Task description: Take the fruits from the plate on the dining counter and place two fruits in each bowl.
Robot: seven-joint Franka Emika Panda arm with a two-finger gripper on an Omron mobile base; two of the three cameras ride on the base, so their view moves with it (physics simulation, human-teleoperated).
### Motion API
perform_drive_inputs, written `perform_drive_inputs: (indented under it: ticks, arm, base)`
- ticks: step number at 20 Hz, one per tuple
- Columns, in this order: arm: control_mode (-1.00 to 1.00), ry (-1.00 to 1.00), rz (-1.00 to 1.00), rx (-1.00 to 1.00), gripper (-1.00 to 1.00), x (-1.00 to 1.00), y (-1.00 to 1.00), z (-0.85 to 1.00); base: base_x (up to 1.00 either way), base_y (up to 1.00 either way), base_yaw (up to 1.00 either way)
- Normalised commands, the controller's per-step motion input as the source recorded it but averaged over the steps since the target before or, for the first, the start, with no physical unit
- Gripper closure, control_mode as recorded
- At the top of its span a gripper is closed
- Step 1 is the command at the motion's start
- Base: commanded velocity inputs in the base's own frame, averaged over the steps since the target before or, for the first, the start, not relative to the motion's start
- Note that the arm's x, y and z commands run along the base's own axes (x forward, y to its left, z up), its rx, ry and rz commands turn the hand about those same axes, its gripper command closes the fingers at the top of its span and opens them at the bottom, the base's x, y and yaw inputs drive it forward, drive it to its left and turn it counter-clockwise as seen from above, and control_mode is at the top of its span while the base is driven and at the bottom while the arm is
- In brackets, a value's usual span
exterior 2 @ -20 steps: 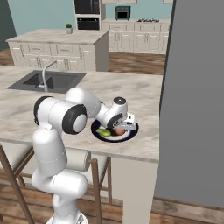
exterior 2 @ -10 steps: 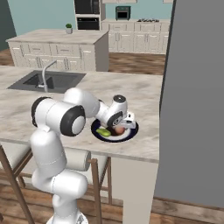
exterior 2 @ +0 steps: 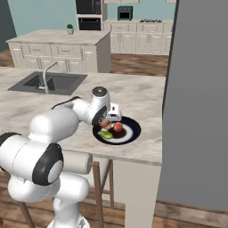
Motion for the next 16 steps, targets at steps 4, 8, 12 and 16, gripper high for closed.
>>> perform_drive_inputs:
  ticks: [4,8,12,16]
  arm:
    - [-1.0,-0.06,0.1,-0.13,1.0,-0.48,1.0,0.62]
    - [-1.0,0.0,0.14,-0.14,1.0,-0.33,1.0,0.73]
    - [-1.0,-0.03,0.08,-0.09,1.0,-0.21,1.0,0.97]
    - [-1.0,-0.07,0.02,-0.02,1.0,-0.03,0.91,0.53]
  base:
    - [0.0,0.0,0.0]
    - [0.0,0.0,0.0]
    - [0.0,0.0,0.0]
    - [0.0,0.0,0.0]
